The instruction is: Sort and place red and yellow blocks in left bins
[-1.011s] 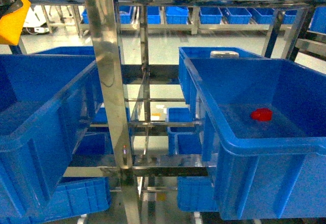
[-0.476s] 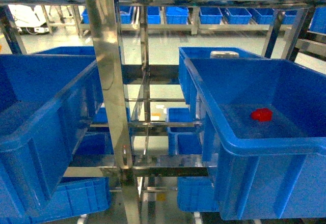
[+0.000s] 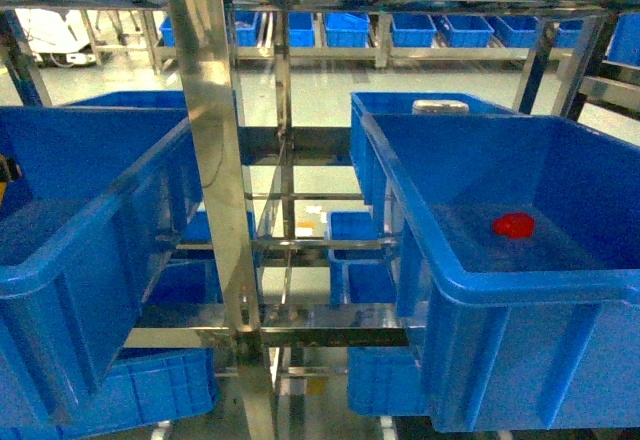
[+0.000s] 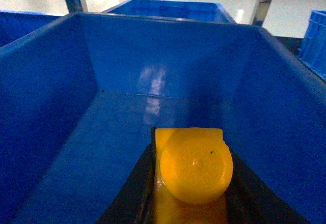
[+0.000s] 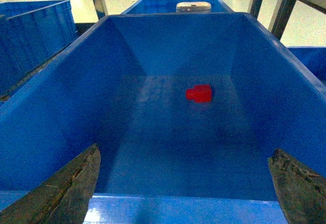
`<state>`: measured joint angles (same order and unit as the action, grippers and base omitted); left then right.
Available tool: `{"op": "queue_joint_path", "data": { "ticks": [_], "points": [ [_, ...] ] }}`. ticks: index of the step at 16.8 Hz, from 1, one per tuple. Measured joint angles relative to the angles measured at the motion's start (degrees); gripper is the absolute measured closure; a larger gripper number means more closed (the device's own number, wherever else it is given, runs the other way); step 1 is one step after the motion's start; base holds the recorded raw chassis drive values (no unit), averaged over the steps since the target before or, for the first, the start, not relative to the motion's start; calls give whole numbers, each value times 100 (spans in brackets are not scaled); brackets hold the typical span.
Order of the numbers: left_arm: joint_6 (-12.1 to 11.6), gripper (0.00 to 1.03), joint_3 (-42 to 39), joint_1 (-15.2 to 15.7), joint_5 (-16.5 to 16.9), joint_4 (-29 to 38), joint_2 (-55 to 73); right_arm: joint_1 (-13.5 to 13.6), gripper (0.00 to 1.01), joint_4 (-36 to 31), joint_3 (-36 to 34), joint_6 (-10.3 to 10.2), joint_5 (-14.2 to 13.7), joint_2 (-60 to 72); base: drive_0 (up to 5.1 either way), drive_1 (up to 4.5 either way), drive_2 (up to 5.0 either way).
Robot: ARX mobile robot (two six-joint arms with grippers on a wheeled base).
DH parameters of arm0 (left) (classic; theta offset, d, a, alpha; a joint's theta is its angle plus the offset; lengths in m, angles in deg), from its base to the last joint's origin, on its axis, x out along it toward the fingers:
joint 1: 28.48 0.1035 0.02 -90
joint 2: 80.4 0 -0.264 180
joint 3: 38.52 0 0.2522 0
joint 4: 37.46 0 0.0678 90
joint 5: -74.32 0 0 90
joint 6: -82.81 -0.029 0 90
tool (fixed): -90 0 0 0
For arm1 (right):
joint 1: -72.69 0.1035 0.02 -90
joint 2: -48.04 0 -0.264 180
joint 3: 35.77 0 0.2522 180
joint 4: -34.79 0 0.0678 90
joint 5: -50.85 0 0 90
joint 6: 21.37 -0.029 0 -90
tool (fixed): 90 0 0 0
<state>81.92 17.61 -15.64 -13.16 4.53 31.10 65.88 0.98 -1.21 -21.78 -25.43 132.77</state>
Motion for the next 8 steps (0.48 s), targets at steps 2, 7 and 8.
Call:
{"op": "queue_joint_path", "data": {
  "ticks": [2,7,8],
  "points": [
    [52,68,271,129,63,-125,221,0,3,0,0,0,0,0,0,0,0],
    [221,3,-11,-17,350,-389,-531,0,3,0,0,0,0,0,0,0,0],
    [240,5,-179,-81,415,-455,-850,0,3,0,0,0,-2,0,0,0,0]
  ]
}}
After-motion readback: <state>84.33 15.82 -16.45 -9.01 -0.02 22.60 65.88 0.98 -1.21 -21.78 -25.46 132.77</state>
